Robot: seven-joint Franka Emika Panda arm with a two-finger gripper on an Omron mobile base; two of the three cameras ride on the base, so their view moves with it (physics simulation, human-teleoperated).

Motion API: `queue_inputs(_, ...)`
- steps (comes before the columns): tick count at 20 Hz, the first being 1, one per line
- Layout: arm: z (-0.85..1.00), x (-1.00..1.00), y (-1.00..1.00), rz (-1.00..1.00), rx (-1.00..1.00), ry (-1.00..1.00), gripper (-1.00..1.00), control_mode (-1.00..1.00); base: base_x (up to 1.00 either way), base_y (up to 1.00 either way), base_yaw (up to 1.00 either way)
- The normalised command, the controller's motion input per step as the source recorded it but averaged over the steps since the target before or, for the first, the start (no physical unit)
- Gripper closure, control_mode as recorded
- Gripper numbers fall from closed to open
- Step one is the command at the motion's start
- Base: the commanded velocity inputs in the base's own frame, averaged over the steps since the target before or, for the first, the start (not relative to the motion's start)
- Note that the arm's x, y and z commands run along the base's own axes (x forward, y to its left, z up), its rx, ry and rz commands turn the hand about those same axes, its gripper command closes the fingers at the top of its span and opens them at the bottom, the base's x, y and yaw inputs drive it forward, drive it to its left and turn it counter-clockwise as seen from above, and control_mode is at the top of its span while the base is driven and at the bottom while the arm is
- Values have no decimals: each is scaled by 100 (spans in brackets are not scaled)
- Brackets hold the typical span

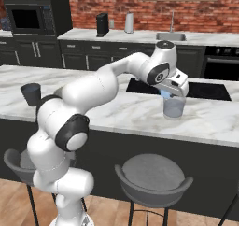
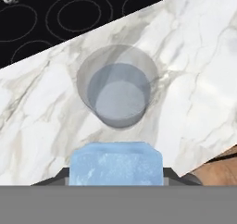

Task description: There are four ice cubes in the ice bowl. Place two ice cubes in each glass of water.

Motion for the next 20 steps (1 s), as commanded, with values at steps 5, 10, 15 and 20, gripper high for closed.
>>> queue_inputs(5, -12, 23, -4, 0, 0, 4, 100, -100, 0, 0, 0)
queue_inputs(10, -2, 24, -17, 0, 5, -6, 100, -100, 0, 0, 0)
queue_inputs(15, -14, 13, -21, 0, 1, -2, 100, -100, 0, 0, 0)
queue_inputs(20, -8, 20, -3, 0, 0, 0, 100, -100, 0, 0, 0)
